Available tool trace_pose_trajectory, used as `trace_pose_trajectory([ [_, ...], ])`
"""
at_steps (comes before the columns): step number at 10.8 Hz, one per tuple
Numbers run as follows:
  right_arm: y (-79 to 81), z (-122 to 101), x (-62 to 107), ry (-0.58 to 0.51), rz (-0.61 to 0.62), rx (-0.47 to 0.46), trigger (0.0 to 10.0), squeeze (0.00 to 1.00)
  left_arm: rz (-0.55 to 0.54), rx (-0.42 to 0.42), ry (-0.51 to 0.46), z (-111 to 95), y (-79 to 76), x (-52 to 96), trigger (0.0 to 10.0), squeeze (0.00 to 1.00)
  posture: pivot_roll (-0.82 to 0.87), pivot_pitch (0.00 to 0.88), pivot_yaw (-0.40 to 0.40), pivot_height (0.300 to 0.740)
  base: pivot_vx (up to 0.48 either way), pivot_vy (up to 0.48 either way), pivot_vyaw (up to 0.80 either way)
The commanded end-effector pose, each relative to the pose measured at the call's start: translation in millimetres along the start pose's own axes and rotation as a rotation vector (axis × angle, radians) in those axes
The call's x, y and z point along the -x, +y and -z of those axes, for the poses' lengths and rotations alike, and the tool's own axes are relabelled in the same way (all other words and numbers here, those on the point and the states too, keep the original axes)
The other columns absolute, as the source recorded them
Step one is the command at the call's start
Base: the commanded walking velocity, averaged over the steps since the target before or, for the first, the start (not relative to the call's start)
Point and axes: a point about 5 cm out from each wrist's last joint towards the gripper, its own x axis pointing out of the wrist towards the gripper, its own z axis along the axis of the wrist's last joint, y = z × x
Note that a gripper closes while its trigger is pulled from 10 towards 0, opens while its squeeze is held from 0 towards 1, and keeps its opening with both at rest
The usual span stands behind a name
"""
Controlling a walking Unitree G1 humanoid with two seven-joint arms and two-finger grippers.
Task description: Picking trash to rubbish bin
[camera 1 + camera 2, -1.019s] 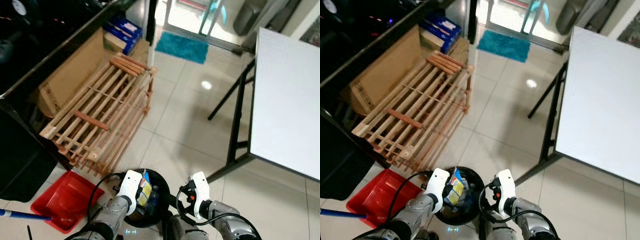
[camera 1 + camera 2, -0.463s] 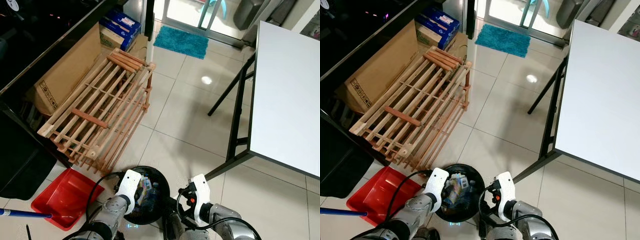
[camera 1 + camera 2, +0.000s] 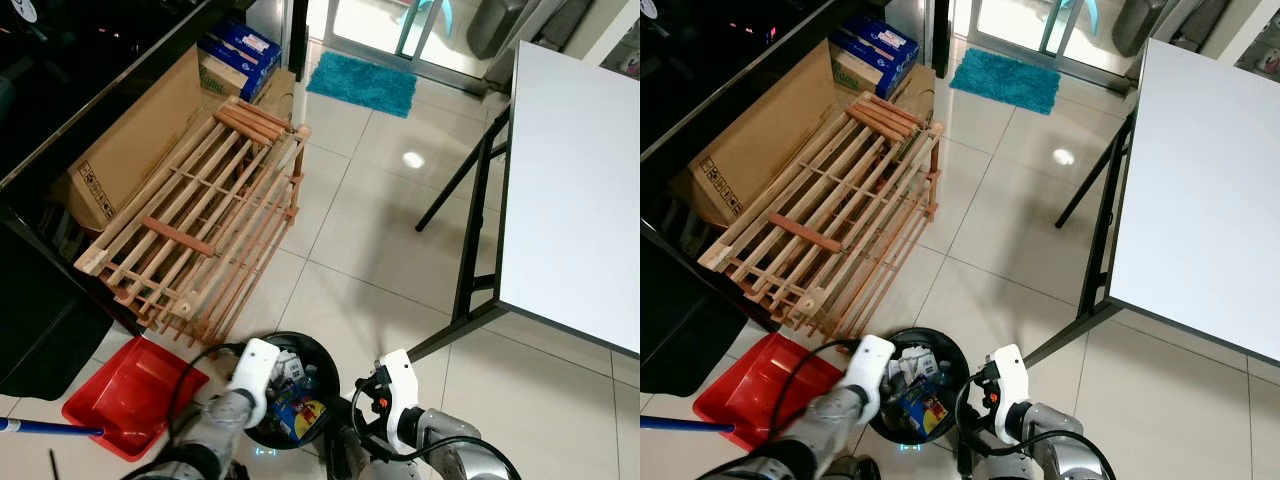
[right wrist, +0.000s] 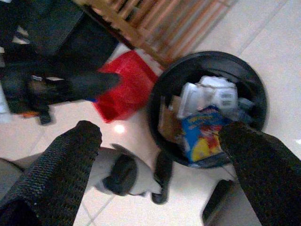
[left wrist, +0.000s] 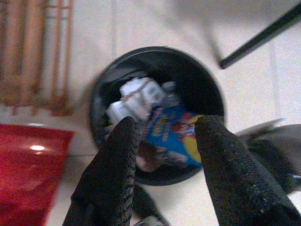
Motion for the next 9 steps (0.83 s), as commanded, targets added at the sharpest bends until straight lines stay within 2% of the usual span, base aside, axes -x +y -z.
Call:
trace_pose_trajectory([
  [1,-11.6,10.3,4.3,0.025,0.106,-0.007,10.0,0.0,-0.04,0.008,0.045,14.3,4.5,3.7,10.0,0.0,-0.11,0.235,-0.084,0.74,0.0,0.0,0.0],
  [2,-19.2,13.1,5.8,0.034,0.182,-0.009,10.0,0.0,-0.072,0.009,0.059,20.0,12.2,6.4,10.0,0.0,-0.11,0.225,-0.082,0.74,0.0,0.0,0.0],
  [3,-33.8,21.2,12.4,0.069,0.331,0.001,10.0,0.0,-0.129,0.008,0.088,32.3,25.3,12.5,10.0,0.0,-0.09,0.209,-0.078,0.74,0.0,0.0,0.0],
  [4,-43.3,23.7,17.6,0.058,0.422,-0.044,10.0,0.0,-0.174,0.001,0.109,41.2,34.8,17.4,10.0,0.0,-0.08,0.186,-0.072,0.74,0.0,0.0,0.0],
  [6,-55.6,22.7,24.5,0.017,0.572,-0.065,10.0,0.0,-0.246,0.007,0.136,53.0,45.1,24.3,10.0,0.0,-0.06,0.147,-0.07,0.74,0.0,0.0,0.0],
  [8,-57.8,12.5,23.3,-0.08,0.621,-0.077,10.0,0.0,-0.318,0.004,0.104,50.7,48.9,25.5,10.0,0.0,-0.05,0.116,-0.063,0.74,0.0,0.0,0.0],
  [9,-56.7,11.6,20.7,-0.077,0.631,-0.073,10.0,0.0,-0.36,0.041,0.065,46.0,51.2,25.3,10.0,0.0,-0.05,0.101,-0.06,0.74,0.0,0.0,0.0],
])
